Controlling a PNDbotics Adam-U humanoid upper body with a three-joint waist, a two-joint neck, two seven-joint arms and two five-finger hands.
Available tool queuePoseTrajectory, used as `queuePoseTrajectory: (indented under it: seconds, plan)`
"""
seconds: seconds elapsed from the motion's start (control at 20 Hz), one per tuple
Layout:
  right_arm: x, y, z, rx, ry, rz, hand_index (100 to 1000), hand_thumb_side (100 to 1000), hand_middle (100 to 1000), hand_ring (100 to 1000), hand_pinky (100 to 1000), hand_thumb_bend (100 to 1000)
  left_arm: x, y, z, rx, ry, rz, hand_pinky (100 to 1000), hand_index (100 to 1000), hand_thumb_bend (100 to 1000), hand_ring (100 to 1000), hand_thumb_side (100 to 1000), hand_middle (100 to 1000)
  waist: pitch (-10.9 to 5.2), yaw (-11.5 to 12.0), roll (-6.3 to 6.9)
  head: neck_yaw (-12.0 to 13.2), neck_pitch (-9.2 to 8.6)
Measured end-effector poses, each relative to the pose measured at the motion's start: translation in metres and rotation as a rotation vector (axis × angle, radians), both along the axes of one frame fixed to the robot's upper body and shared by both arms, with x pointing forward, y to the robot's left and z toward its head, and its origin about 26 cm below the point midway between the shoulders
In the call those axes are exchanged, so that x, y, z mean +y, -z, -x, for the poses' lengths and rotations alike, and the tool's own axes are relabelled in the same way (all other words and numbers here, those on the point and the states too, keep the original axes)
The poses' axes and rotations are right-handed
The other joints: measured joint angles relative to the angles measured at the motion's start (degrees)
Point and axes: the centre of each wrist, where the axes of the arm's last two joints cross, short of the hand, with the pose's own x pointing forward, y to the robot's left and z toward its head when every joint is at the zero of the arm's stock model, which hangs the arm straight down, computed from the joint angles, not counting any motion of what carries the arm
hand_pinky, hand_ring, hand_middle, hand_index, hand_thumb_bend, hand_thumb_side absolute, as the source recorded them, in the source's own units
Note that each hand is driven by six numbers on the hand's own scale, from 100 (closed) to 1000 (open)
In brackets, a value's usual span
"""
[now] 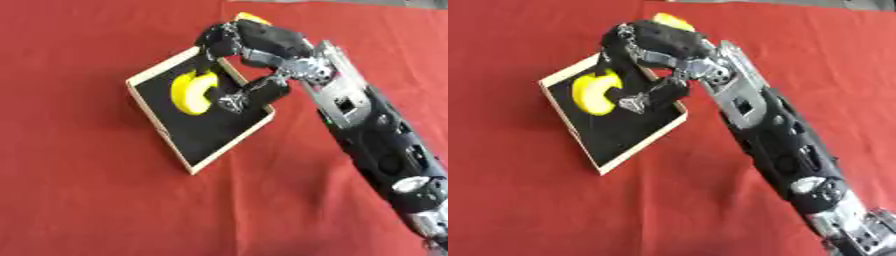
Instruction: Pick up objects on the table and place them in the box.
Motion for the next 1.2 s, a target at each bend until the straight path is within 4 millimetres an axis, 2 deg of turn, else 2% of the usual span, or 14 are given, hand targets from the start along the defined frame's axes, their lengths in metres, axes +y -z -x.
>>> queuePoseTrajectory:
  seconds: [0.35,0.5,0.55,0.65,0.7,0.85,0.95,1.0,1.2]
  plan:
    - [-0.004,0.025,-0.007,0.015,0.088,0.011,516,208,395,637,793,100,-0.001,0.001,0.0,0.008,0.004,0.004,854,888,100,695,719,799,0.32,0.19,-0.08,0.01,-0.46]
    - [-0.006,0.033,-0.008,0.007,0.117,0.026,569,214,445,672,800,100,-0.001,0.001,0.0,0.011,0.006,0.002,854,888,100,694,720,799,0.43,0.19,-0.09,0.01,-0.48]
    - [-0.006,0.035,-0.008,0.002,0.123,0.033,602,214,471,693,802,100,-0.001,0.001,0.0,0.011,0.006,0.001,854,888,100,694,720,799,0.43,0.19,-0.09,0.01,-0.48]
    - [-0.003,0.038,-0.008,-0.011,0.13,0.04,816,243,682,824,832,100,-0.001,0.001,0.0,0.013,0.008,0.0,854,888,100,693,720,799,0.44,0.19,-0.09,0.01,-0.49]
    - [-0.002,0.04,-0.007,-0.019,0.132,0.052,874,259,750,874,858,100,-0.001,0.002,0.0,0.014,0.008,0.0,854,888,100,693,720,799,0.44,0.19,-0.09,0.01,-0.49]
    - [0.0,0.044,-0.007,-0.034,0.128,0.113,935,264,885,997,930,100,-0.001,0.002,0.0,0.015,0.009,-0.002,854,888,100,694,720,799,0.44,0.19,-0.09,-0.01,-0.5]
    - [-0.001,0.044,-0.007,-0.043,0.131,0.159,946,263,915,1000,951,100,-0.002,0.002,0.0,0.015,0.01,-0.002,854,888,100,694,721,799,0.44,0.18,-0.08,-0.01,-0.58]
    - [-0.001,0.044,-0.007,-0.049,0.135,0.177,947,223,915,1000,953,100,-0.002,0.002,0.0,0.015,0.01,0.0,855,888,100,694,721,798,0.44,0.17,-0.08,-0.01,-0.66]
    - [0.0,0.039,-0.004,-0.097,0.156,0.192,944,180,913,1000,955,100,-0.002,0.003,0.0,0.018,0.013,0.004,855,888,100,695,727,798,0.4,-0.01,-0.09,0.03,-0.74]
